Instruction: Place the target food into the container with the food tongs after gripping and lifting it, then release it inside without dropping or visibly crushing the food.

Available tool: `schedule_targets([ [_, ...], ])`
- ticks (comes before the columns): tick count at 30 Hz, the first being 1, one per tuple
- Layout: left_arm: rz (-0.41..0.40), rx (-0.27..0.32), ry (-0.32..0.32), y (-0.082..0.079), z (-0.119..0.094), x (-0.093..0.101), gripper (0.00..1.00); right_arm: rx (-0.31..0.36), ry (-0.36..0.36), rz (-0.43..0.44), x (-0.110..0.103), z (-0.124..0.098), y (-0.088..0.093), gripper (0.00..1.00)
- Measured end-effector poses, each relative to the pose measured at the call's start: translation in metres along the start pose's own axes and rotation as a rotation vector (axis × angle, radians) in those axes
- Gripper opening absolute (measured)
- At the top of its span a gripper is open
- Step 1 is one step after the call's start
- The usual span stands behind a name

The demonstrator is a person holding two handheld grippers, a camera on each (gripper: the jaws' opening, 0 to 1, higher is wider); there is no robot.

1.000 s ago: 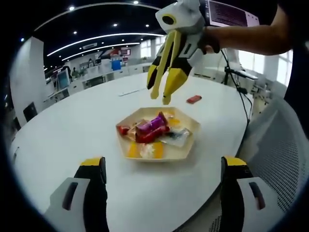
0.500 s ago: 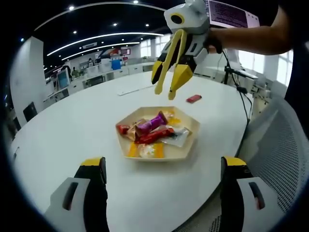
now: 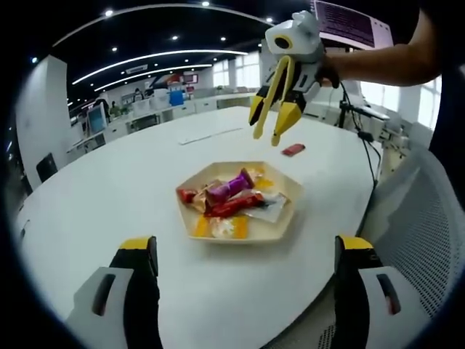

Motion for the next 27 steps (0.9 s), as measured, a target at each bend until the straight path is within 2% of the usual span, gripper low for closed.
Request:
schedule_targets([
  [6,-0.019,0.014,0.004,-0.002,-0.001,0.0,0.99,-0.004,0.03,0.019,0.0,-0.02,0.017,0.28],
  [19,-0.015,0.013,0.024,-0.002,0.001,0.003,0.99,-0.007,0.144,0.083,0.006,-0.077,0.064,0.28],
  [27,-0.015,0.013,0.026,-0.002,0.0,0.004,0.99,-0.02,0.159,0.089,0.005,-0.095,0.085,0.28],
])
Point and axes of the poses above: the point that each gripper's makers call its tool centre point, and the gripper's own axes: z roughly forward along the fingers, x roughly to its right, y roughly out of its underside, the point moved 7 cm from there along -z, roughly backward along the fingers, and after that the axes turned 11 degrees about -y, right-handed, at the moved point
